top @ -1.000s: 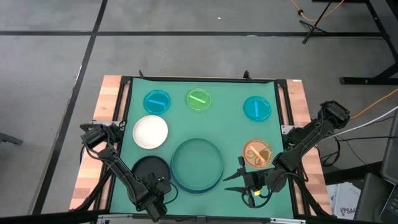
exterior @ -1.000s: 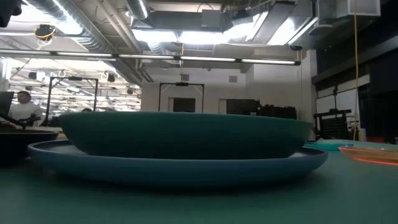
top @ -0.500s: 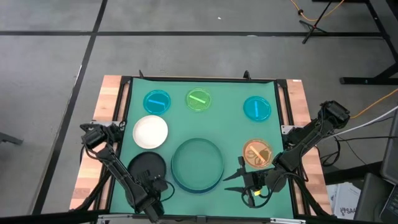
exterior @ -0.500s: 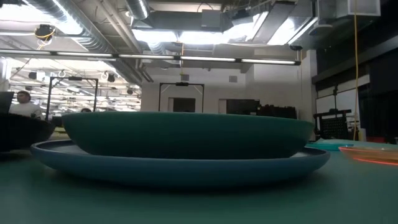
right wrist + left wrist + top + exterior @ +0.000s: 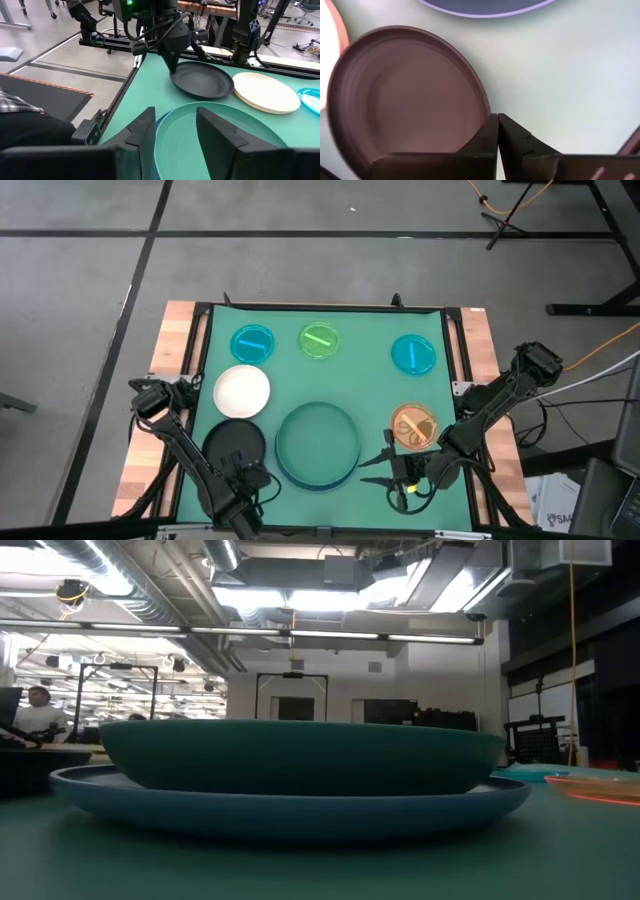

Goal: Stack plastic plates
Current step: Stack the black plate on top of the green plate

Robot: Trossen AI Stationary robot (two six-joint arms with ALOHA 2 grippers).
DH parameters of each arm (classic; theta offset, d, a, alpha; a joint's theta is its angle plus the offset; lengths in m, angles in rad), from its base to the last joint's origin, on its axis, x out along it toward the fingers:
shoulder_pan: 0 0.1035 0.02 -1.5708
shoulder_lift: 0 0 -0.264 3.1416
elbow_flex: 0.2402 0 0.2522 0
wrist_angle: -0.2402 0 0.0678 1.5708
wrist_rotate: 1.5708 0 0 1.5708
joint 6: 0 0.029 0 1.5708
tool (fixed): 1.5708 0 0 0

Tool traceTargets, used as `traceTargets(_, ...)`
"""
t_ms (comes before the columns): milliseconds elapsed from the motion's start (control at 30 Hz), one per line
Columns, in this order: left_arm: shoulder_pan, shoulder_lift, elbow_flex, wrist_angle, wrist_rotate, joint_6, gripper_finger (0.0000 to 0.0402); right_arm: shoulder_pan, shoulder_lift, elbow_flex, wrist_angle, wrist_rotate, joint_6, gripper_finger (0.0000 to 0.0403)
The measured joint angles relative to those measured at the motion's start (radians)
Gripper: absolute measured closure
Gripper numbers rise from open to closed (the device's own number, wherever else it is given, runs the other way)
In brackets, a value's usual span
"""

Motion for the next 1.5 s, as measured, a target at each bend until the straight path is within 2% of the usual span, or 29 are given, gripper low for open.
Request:
traceTargets(133, -0.002, 0.0, 0.0, 0.008, -0.001, 0.002, 0.0383, 0.0, 0.0, 0.0, 0.0, 0.0, 0.0, 0.0269)
traceTargets(333, -0.002, -0.001, -0.012, 0.014, 0.006, -0.005, 0.0335, 0.0, 0.0, 0.0, 0.0, -0.001, 0.0, 0.0269)
traceTargets(600, -0.001, -0.001, -0.105, 0.092, 0.056, -0.002, 0.03, 0.0, 0.0, 0.0, 0.001, -0.001, 0.0, 0.0269)
traceTargets(1267, 0.021, -0.001, -0.245, 0.185, 0.069, -0.001, 0.03, 0.0, 0.0, 0.0, 0.0, -0.002, 0.0, 0.0269)
traceTargets(1500, 0.02, -0.001, -0.247, 0.185, 0.049, 0.022, 0.0348, 0.0, 0.0, 0.0, 0.001, -0.002, 0.0, 0.0269)
